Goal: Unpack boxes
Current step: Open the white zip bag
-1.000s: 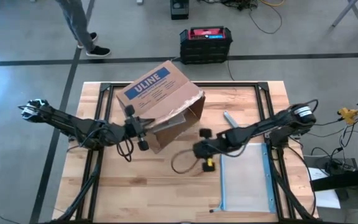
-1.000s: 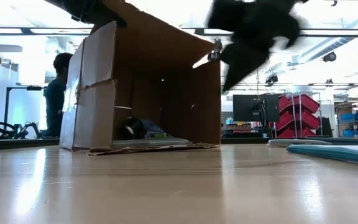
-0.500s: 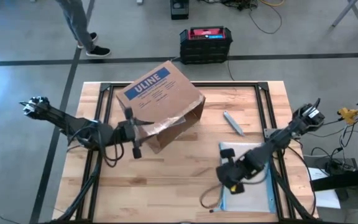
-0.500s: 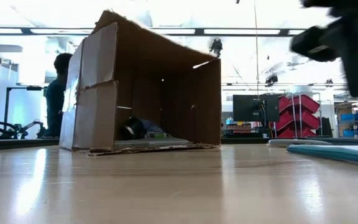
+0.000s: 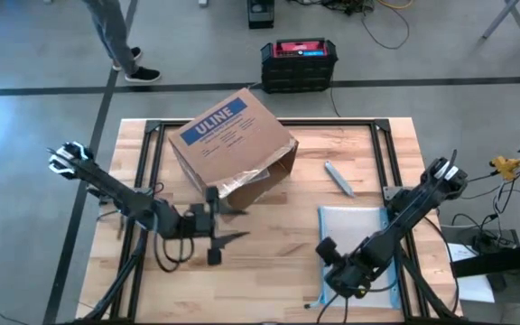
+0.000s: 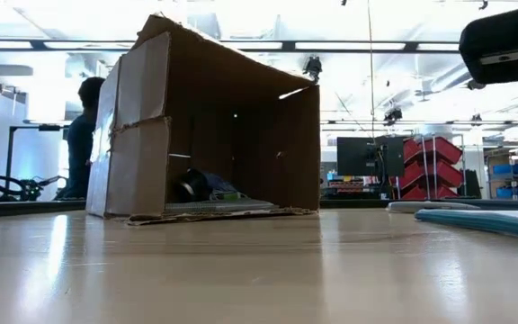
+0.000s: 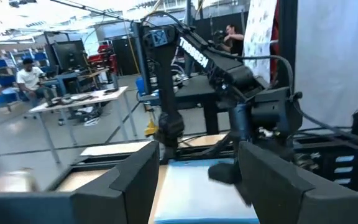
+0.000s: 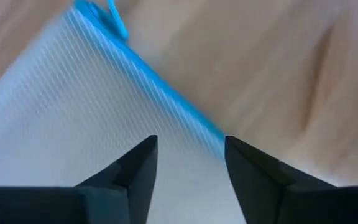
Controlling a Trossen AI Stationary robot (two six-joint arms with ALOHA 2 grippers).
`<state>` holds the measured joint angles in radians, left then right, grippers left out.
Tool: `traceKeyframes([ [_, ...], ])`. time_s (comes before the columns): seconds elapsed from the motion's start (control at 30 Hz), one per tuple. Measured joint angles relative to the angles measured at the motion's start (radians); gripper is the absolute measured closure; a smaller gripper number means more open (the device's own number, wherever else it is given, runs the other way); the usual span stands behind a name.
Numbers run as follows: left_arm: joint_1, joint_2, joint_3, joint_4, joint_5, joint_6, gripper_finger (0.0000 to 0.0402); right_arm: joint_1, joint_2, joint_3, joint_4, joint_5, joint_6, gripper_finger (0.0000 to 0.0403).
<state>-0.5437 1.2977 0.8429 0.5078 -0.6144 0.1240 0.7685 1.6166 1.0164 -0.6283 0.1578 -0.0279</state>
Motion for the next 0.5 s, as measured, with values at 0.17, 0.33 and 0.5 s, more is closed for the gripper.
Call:
traceKeyframes([
  [0.17,-0.018,0.152,0.070,0.069,-0.003,-0.057,0.0214,0.008,0.048,0.009,0.054,-0.009,-0.002,0.0216],
  [0.33,-0.039,0.339,0.230,0.041,-0.003,-0.061,0.0225,0.052,0.037,0.022,0.057,-0.034,0.232,0.0232],
  [0.5,-0.039,0.508,0.416,-0.051,-0.004,-0.085,0.0233,0.156,0.023,0.034,0.070,-0.020,0.504,0.0256],
])
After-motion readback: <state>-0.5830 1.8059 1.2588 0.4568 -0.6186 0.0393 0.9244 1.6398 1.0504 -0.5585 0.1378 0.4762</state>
